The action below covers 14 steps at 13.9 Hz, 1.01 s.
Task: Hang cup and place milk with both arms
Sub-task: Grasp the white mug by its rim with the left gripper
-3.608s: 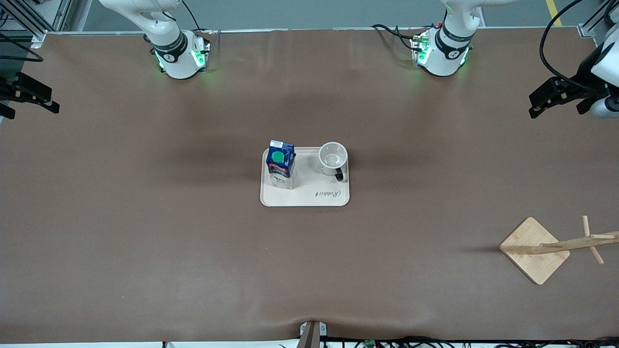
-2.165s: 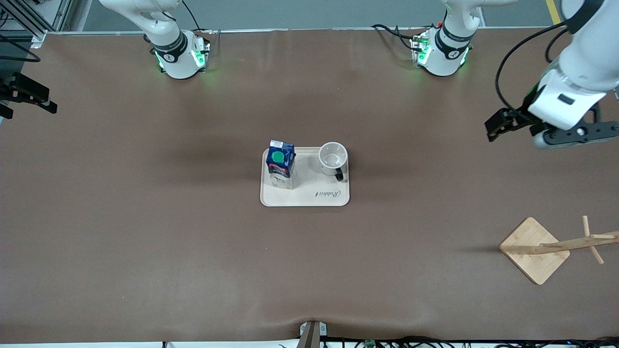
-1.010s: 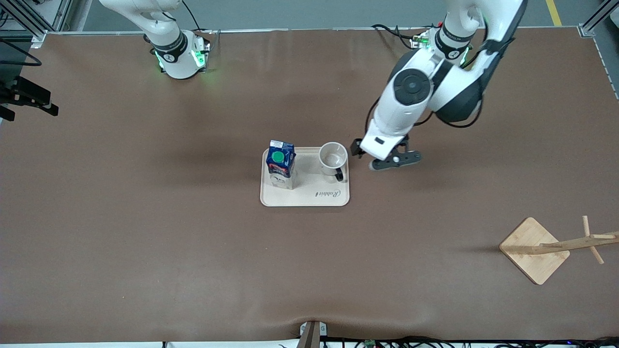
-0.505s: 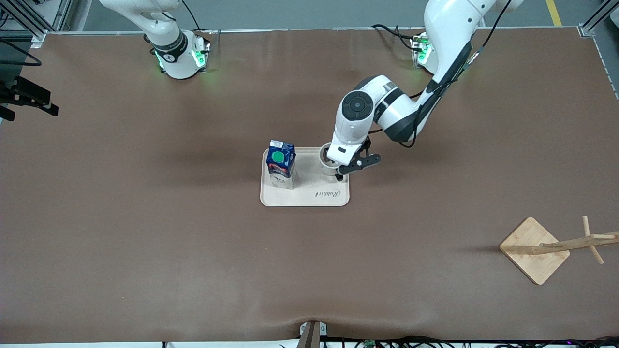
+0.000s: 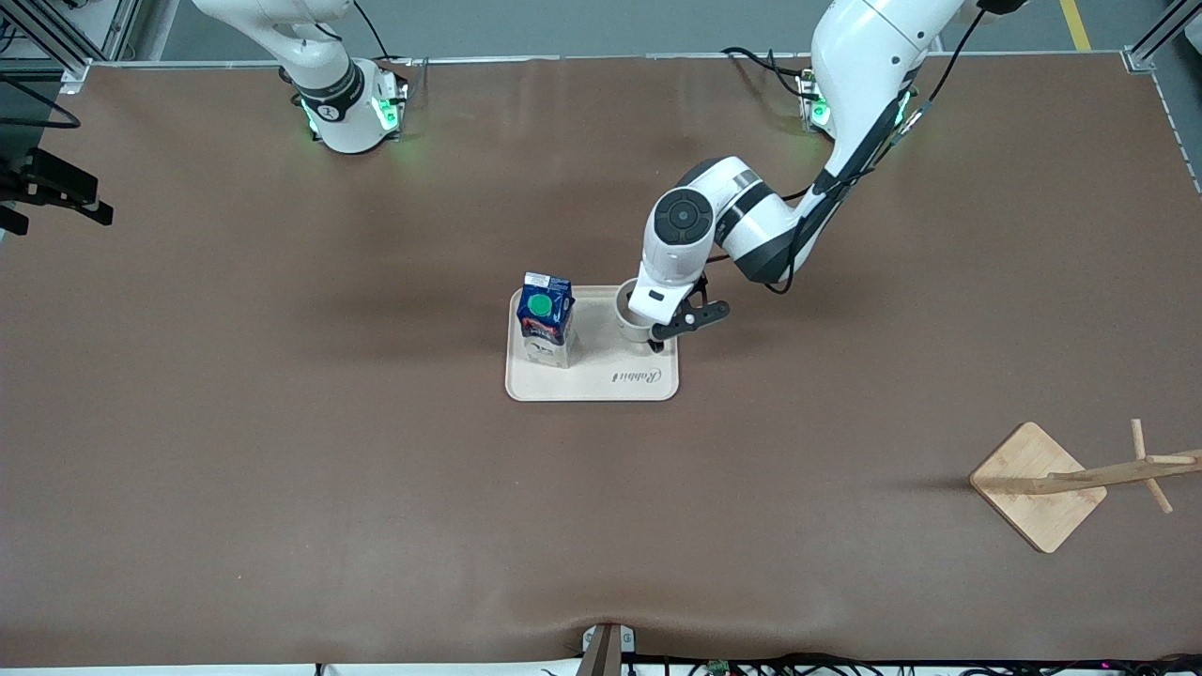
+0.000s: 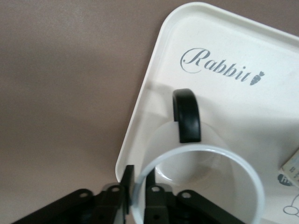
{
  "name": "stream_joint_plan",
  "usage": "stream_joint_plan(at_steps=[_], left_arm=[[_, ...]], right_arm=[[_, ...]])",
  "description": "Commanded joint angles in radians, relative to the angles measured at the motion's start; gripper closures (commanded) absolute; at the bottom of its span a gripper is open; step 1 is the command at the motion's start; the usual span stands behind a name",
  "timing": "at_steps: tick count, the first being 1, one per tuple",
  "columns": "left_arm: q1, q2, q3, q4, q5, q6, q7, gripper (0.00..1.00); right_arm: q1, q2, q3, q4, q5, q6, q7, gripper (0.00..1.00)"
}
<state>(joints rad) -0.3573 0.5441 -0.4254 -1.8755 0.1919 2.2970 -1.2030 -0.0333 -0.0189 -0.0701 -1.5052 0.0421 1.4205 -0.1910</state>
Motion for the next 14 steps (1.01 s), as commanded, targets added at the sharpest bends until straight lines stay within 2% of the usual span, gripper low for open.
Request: stream_joint_plan(at_steps=[1, 3, 7, 8, 10, 14], left_arm=[[-0.008, 0.007, 0.002, 0.039, 0.021, -0.002, -0.02, 1.0], [-0.005, -0.006, 0.005, 0.055, 0.029, -0.016, -0.012, 1.0], [0.017, -0.108, 0.01, 0.091, 0.067, -0.123, 0.022, 1.0], [0.036, -0.136, 0.013, 0.104, 0.069, -0.16, 0.046, 1.0], [0.092, -0.205, 0.013, 0.11, 0.069, -0.201, 0.103, 1.0], [0.242, -0.298, 0.014, 0.118, 0.075, -0.205, 0.25, 1.0]], right_arm=[[-0.02, 0.008, 0.009, 0.014, 0.015, -0.014, -0.01, 0.0], [-0.02, 0.011, 0.009, 0.013, 0.016, -0.017, -0.01, 0.0], [-0.011, 0.046, 0.01, 0.013, 0.013, -0.015, -0.015, 0.0], [-0.014, 0.072, 0.012, 0.013, 0.016, -0.012, -0.015, 0.0], [0.012, 0.221, 0.015, 0.02, -0.002, -0.015, -0.018, 0.0], [0.019, 0.241, 0.016, 0.03, -0.007, 0.008, -0.042, 0.0]])
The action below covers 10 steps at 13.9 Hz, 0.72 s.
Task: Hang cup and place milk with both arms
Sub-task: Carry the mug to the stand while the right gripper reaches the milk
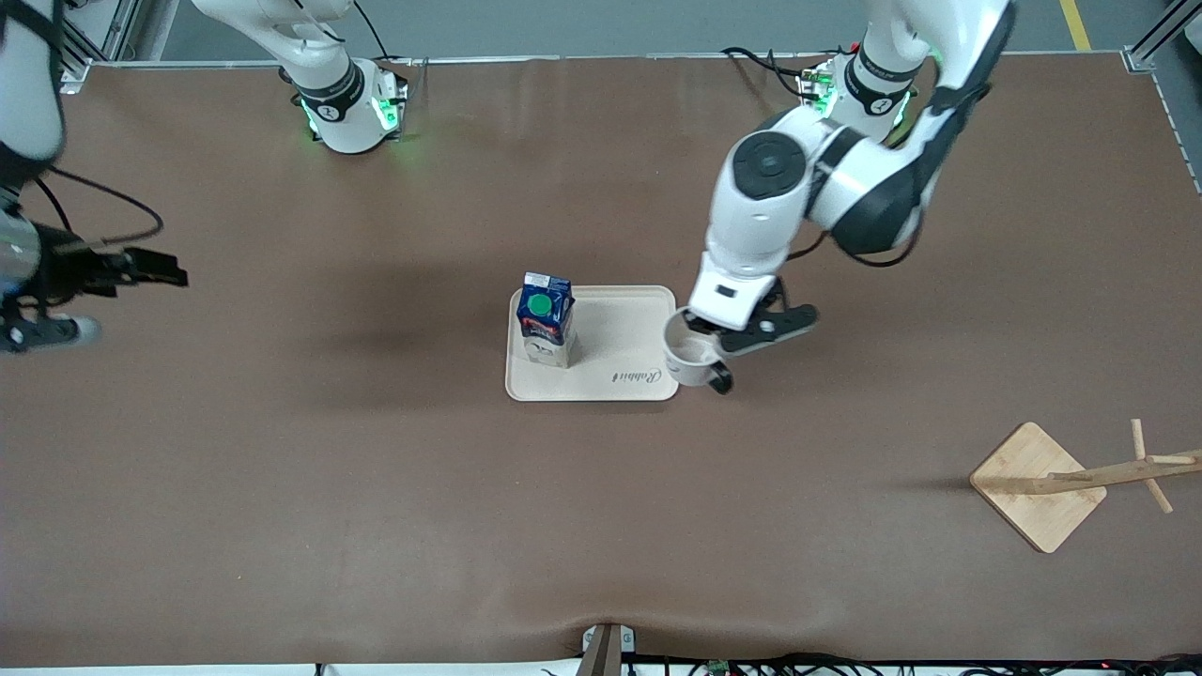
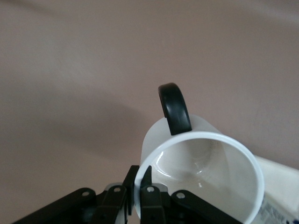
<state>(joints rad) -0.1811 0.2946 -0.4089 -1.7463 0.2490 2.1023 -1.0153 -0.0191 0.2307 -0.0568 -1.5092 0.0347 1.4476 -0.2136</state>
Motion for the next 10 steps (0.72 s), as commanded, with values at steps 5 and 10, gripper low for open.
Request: stream_joint_plan(at_steps=[5, 10], left_arm=[[0.265, -0.106, -0.007, 0.025, 0.052, -0.008, 0.327, 1.0], [0.457, -0.111, -0.007, 0.045, 0.043, 0.002, 0.668, 1.0]], right_arm=[[0.138, -0.008, 0.003, 0.027, 0.106, 0.06, 0.234, 0.0], [0.39, 0.039, 0.003, 0.02, 0.111, 0.157, 0.581, 0.0]])
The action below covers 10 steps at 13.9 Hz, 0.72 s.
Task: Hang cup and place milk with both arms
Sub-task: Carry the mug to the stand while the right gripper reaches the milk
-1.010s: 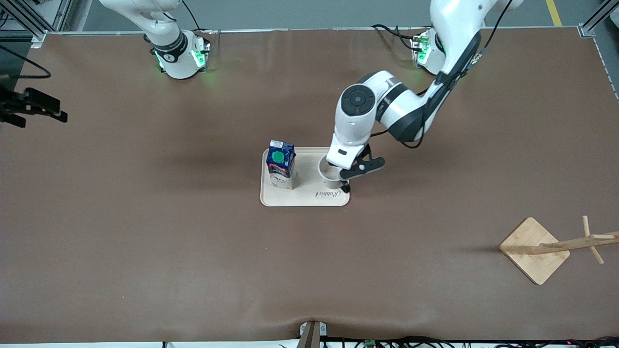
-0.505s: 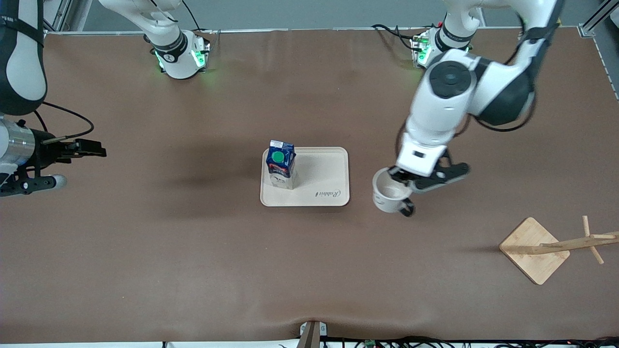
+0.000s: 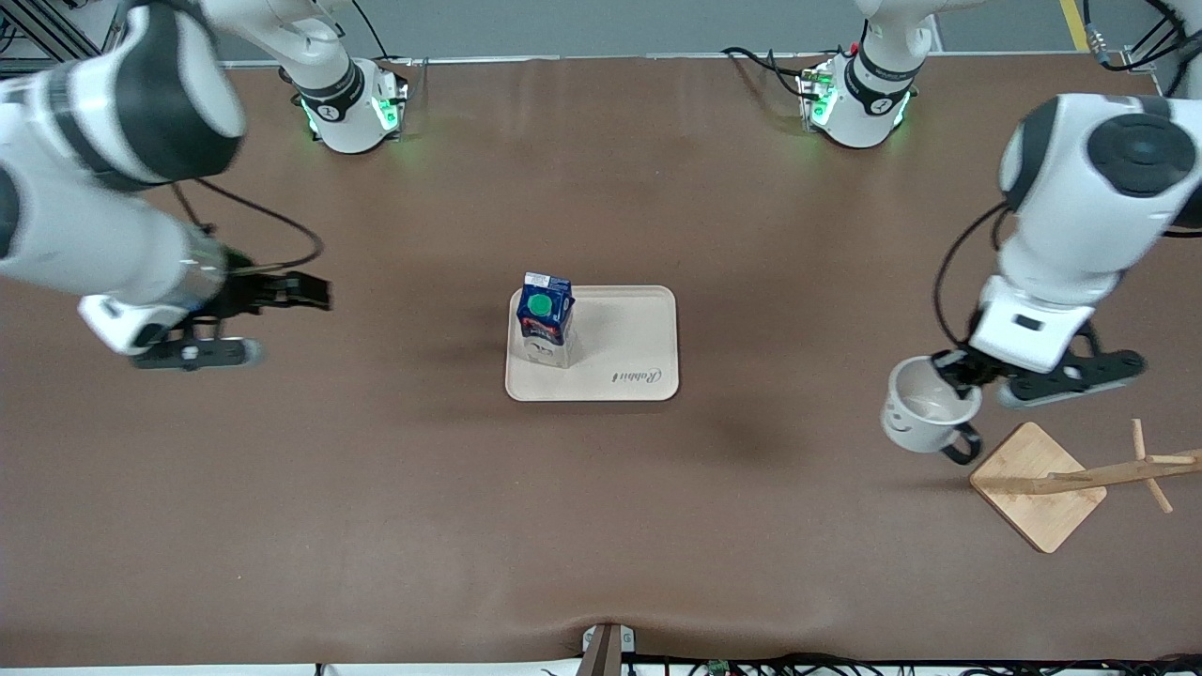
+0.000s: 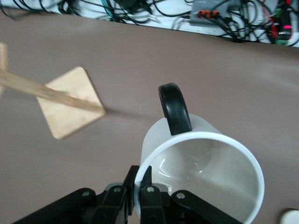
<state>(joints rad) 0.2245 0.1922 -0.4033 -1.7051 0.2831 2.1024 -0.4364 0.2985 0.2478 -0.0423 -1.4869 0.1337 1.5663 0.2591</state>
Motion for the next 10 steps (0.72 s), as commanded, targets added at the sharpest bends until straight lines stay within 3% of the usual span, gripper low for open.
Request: stream_joint_plan(at_steps=[1, 3, 5, 10], left_arm=[[0.084, -0.005, -0.012, 0.005, 0.01, 0.01, 0.131, 1.0], [0.134, -0.002, -0.011, 0.007, 0.008, 0.031, 0.203, 1.0], [0.177, 0.0, -0.012, 0.007, 0.005, 0.044, 0.281, 1.0], [0.252, -0.002, -0.012, 0.013, -0.024, 0.045, 0.422, 1.0]], right_arm=[[0.121, 0.043, -0.011, -0.003, 0.032, 0.066, 0.15, 0.0], [0.192, 0.105, -0.011, -0.004, 0.108, 0.136, 0.25, 0.0], [0.284, 0.161, -0.013, -0.004, 0.107, 0.211, 0.323, 0.0], [0.364, 0.232, -0.013, -0.004, 0.099, 0.317, 0.465, 0.0]])
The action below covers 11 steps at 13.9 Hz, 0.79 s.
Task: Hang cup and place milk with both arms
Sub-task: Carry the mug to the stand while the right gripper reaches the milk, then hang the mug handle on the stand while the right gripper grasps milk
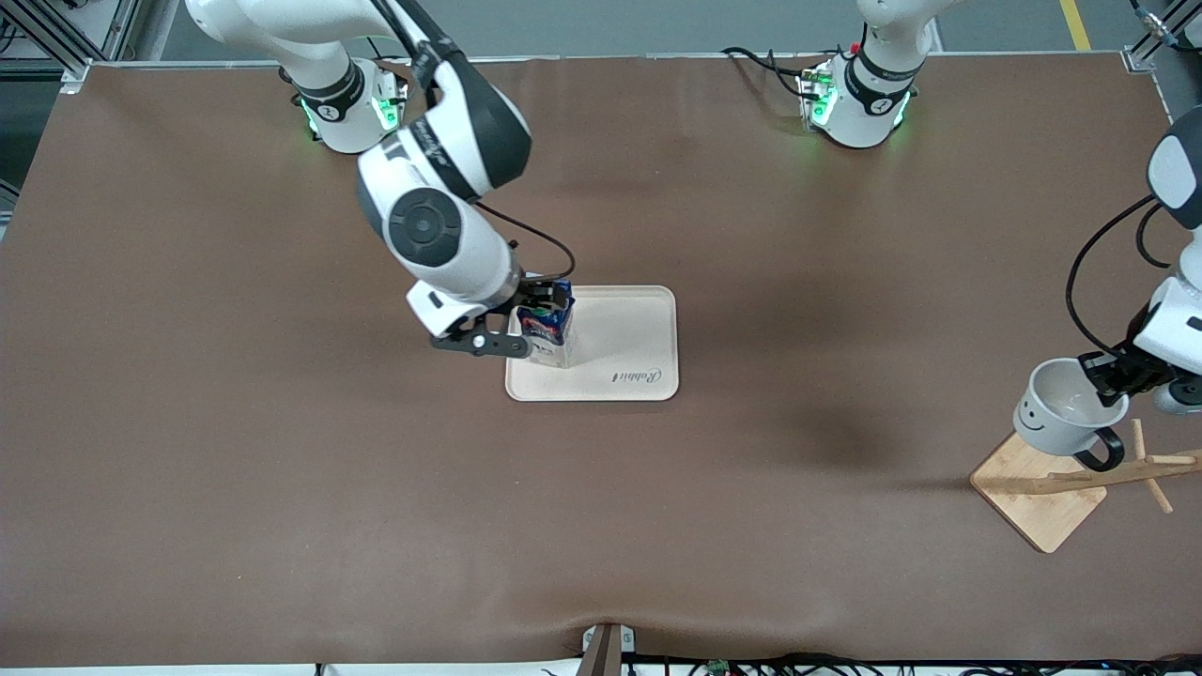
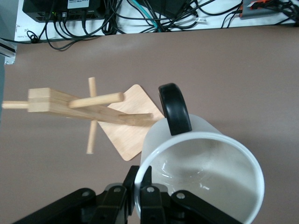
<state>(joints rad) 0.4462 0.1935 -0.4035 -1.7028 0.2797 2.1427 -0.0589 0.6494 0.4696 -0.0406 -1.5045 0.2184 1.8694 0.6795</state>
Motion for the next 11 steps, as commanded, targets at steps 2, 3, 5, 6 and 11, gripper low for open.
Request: stream_joint_plan(at_steps=[2, 3, 5, 6, 11], left_arm=[[0.061, -0.002, -0.011, 0.012, -0.062, 0.005, 0.068, 1.0], [0.071, 0.006, -0.011, 0.021, -0.074, 0.006, 0.089, 1.0], [0.089, 0.018, -0.011, 0.035, -0.092, 0.011, 0.128, 1.0], [0.094, 0.021, -0.011, 0.037, -0.093, 0.011, 0.132, 1.0], [0.094, 0.044, -0.011, 0.068, -0.093, 0.011, 0.134, 1.0]], right_arm=[[0.038, 0.024, -0.018, 0.012, 0.004, 0.017, 0.084, 0.0], [0.038, 0.026, -0.018, 0.007, -0.014, 0.016, 0.086, 0.0], [0.039, 0.026, -0.016, -0.02, -0.042, 0.014, 0.089, 0.0], [0.041, 0.026, -0.016, -0.028, -0.04, 0.022, 0.101, 0.0], [0.072, 0.047, -0.016, -0.049, -0.042, 0.065, 0.183, 0.28]])
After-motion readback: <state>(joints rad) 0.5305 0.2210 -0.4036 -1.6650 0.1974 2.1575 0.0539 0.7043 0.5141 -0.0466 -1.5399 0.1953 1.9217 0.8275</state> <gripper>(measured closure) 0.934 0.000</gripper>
